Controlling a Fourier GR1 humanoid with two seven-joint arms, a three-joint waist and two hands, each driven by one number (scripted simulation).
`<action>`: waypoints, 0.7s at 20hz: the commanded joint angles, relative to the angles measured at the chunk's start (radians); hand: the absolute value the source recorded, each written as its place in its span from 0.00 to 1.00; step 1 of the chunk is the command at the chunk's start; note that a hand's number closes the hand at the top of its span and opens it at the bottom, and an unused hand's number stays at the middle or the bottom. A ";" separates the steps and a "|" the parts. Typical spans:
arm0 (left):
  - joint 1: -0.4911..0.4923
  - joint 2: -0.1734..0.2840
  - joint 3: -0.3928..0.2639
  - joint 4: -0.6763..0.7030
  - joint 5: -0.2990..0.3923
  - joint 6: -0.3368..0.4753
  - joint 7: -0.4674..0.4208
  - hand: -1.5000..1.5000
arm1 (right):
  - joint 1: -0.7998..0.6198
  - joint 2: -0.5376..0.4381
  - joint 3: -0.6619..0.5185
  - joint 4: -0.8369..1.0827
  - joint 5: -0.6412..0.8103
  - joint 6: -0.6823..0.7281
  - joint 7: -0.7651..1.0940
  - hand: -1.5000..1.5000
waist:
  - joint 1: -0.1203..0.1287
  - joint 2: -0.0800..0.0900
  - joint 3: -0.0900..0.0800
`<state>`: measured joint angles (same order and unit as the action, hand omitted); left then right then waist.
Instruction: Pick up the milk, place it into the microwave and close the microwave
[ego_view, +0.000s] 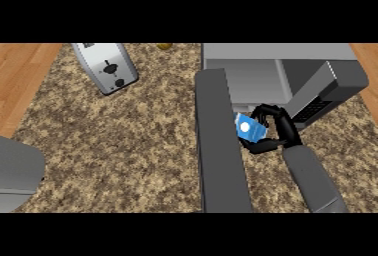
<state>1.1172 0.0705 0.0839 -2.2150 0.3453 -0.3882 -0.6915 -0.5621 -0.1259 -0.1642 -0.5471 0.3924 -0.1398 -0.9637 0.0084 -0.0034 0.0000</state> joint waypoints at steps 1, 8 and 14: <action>-0.029 -0.040 -0.024 0.003 -0.028 0.023 0.030 0.00 | -0.011 0.022 0.024 -0.130 0.002 -0.025 0.141 1.00 | -0.011 -0.003 -0.001; -0.046 -0.031 0.026 0.101 -0.033 -0.046 -0.018 0.00 | -0.218 -0.020 0.005 0.008 0.017 0.011 0.293 1.00 | 0.021 0.005 0.000; -0.153 0.013 0.072 0.077 0.034 -0.008 0.103 0.00 | -0.379 -0.007 -0.018 0.174 0.071 -0.154 0.344 1.00 | 0.041 0.021 0.001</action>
<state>1.0148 0.0668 0.1390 -2.1531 0.3641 -0.4043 -0.6251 -0.8316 -0.1449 -0.1689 -0.4554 0.4390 -0.2065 -0.6859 0.0324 0.0113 0.0014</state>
